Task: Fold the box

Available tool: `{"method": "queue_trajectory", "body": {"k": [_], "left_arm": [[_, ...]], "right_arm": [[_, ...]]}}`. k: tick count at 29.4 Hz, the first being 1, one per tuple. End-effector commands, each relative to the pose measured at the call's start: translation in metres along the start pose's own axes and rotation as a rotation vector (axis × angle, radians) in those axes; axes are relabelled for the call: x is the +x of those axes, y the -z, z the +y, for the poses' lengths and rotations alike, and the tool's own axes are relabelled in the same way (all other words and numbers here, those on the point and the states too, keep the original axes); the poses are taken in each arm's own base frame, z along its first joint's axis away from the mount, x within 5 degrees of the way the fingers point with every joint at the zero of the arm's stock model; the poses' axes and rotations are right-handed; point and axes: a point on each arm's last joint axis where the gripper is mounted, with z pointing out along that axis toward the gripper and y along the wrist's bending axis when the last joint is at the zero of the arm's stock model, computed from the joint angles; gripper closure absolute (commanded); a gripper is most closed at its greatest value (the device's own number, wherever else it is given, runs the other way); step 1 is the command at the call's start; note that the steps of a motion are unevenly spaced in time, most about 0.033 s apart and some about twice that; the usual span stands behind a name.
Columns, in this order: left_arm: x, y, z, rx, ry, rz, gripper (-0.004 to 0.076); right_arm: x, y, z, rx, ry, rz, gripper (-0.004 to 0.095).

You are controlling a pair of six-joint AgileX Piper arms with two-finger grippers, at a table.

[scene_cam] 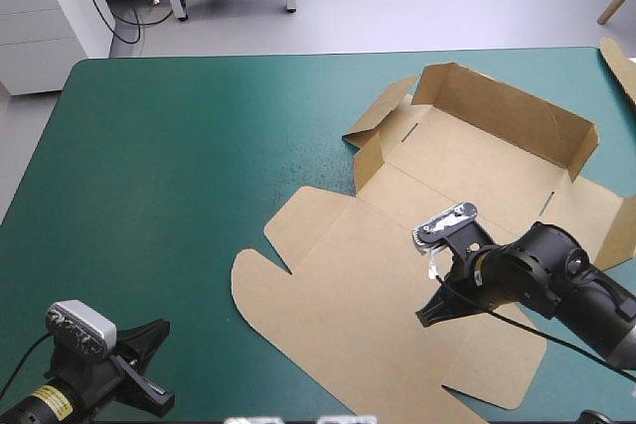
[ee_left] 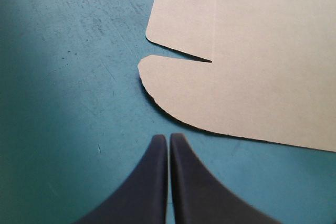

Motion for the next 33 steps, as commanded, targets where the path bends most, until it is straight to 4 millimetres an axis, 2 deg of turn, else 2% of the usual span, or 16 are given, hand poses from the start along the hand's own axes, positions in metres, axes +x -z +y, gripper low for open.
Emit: {"method": "queue_trajectory", "body": {"k": [1,7,10,14,18,20,27,29,33], "left_arm": [[-0.013,0.004,-0.001,0.003,0.013,-0.085,0.0731],[-0.013,0.004,-0.001,0.003,0.013,-0.085,0.0731],[-0.013,0.004,-0.001,0.003,0.013,-0.085,0.0731],[-0.013,0.004,-0.001,0.003,0.013,-0.085,0.0731],[-0.013,0.004,-0.001,0.003,0.013,-0.085,0.0731],[-0.013,0.004,-0.001,0.003,0.013,-0.085,0.0731],[-0.013,0.004,-0.001,0.003,0.013,-0.085,0.0731],[-0.013,0.004,-0.001,0.003,0.013,-0.085,0.0731],[-0.013,0.004,-0.001,0.003,0.013,-0.085,0.0731]], "right_arm": [[-0.008,0.011,-0.002,0.010,0.006,-0.075,0.0910],[-0.008,0.011,-0.002,0.011,0.006,-0.076,0.0909],[-0.008,0.011,-0.002,0.011,0.006,-0.076,0.0867],[-0.007,0.011,-0.002,0.008,0.004,-0.074,0.0692],[-0.007,0.011,-0.001,-0.003,-0.002,-0.073,0.0441],[-0.007,0.011,-0.001,-0.004,-0.017,-0.075,0.0367],[-0.008,0.012,-0.002,0.008,-0.049,-0.076,0.0361],[-0.009,0.017,-0.003,0.015,-0.048,-0.072,0.0361],[-0.016,0.039,-0.006,0.041,-0.076,-0.074,0.0361]]}}
